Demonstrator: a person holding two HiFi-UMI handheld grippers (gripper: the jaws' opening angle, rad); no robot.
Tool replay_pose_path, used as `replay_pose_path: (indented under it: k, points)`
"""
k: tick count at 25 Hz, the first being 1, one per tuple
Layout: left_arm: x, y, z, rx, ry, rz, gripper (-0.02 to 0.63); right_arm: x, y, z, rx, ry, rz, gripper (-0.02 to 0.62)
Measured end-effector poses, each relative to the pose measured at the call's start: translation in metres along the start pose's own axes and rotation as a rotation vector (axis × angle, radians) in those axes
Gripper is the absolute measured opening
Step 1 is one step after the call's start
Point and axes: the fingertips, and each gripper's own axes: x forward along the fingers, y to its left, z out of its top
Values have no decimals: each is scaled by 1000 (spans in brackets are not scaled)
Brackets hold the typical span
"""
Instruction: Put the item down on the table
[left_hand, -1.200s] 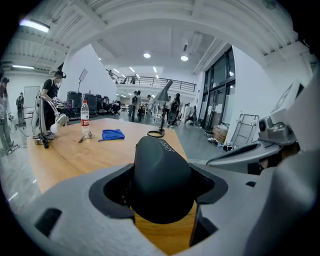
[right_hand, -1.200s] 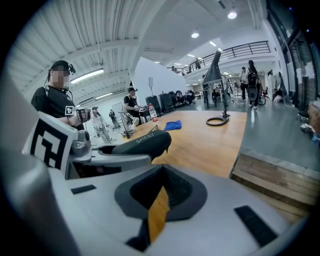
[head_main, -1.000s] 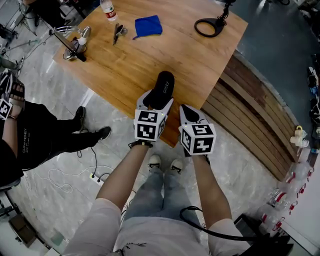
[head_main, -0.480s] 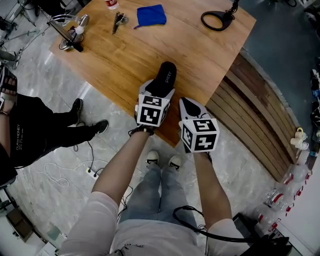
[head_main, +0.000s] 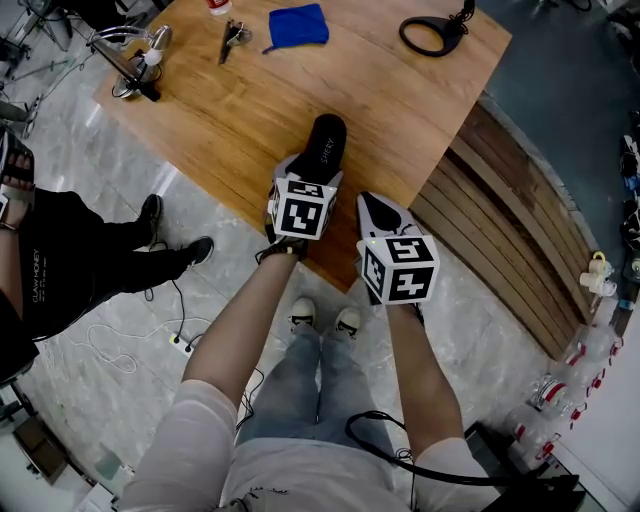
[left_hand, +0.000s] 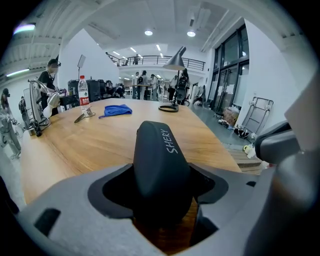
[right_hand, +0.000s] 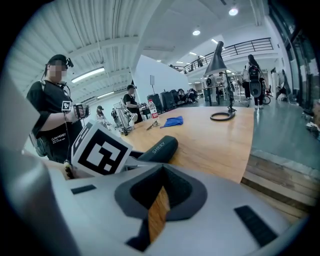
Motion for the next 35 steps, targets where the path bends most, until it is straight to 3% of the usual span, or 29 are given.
replay_pose_path:
  k: [18,35]
  points:
    - [0,-4,-6,33,26,-22,357,-1,2,-9,-3,8,0,5]
    - [-45,0,21,50,-51,21,357,-10,8,-7,-7,-6,10,5]
